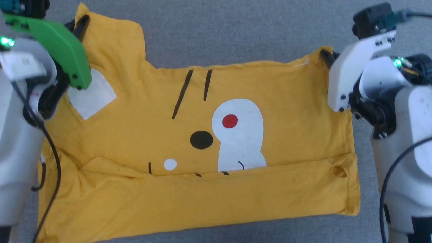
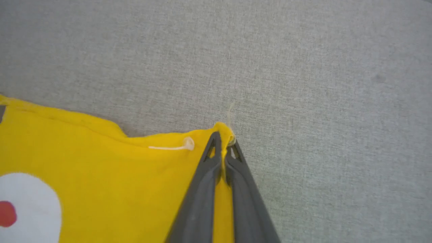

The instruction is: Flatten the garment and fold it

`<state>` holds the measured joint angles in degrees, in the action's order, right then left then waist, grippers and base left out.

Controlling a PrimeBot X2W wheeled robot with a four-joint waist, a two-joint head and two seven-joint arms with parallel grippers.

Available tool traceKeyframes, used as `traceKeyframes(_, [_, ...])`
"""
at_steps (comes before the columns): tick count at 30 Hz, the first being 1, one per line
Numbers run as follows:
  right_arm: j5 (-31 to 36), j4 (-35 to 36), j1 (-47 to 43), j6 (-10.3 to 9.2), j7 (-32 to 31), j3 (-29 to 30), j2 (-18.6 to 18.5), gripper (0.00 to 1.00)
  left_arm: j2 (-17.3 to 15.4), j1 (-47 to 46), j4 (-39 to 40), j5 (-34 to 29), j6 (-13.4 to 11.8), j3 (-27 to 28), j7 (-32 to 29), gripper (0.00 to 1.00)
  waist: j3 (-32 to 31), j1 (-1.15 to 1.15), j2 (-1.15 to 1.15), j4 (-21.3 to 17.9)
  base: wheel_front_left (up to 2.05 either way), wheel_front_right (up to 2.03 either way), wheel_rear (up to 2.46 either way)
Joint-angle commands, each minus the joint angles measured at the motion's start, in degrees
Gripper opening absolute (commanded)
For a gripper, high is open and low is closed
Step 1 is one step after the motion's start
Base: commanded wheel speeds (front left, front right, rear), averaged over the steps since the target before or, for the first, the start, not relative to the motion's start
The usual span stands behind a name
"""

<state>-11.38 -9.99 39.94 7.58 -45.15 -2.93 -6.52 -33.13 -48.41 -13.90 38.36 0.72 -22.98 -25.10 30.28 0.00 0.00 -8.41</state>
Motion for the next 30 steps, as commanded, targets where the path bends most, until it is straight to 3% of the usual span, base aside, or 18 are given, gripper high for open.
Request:
traceKeyframes(1, [-0.70, 1.56, -2.32, -0.09, 2.90, 0.48, -0.13, 0.00, 0.29, 2.55, 0.93, -0.65, -0.09, 0.79, 3.51, 0.00, -3.82, 0.00, 0.00, 1.41, 0.00, 0.00, 0.00])
traceKeyframes(6, [-2.96, 6.69, -10.68, -0.09, 12.48, 1.33, -0.71, 0.00, 1.36, 12.28, 5.82, 0.75, -1.79, 3.80, 13.51, 0.00, -9.28, 0.00, 0.00, 3.36, 0.00, 0.00, 0.00])
traceKeyframes(14, [-3.97, 9.17, -21.87, -0.09, 21.85, 2.58, -1.30, 0.00, 1.04, 29.82, 13.89, 3.87, -5.47, 6.69, 18.62, 0.00, -15.31, 0.00, 0.00, 5.32, 0.00, 0.00, 0.00])
traceKeyframes(20, [-3.54, 8.14, -28.67, -0.09, 20.15, 4.13, -2.41, 0.00, 2.16, 41.66, 16.89, 7.75, -6.89, 7.64, 19.96, 0.00, -16.68, 0.00, 0.00, 6.42, 0.00, 0.00, 0.00])
traceKeyframes(30, [-0.92, 5.72, -33.35, -0.09, 11.49, 1.22, -7.93, 0.00, 3.70, 48.82, 12.94, 11.12, -5.56, 6.24, 19.88, 0.00, -16.16, 0.00, 0.00, 7.41, 0.00, 0.00, 0.00])
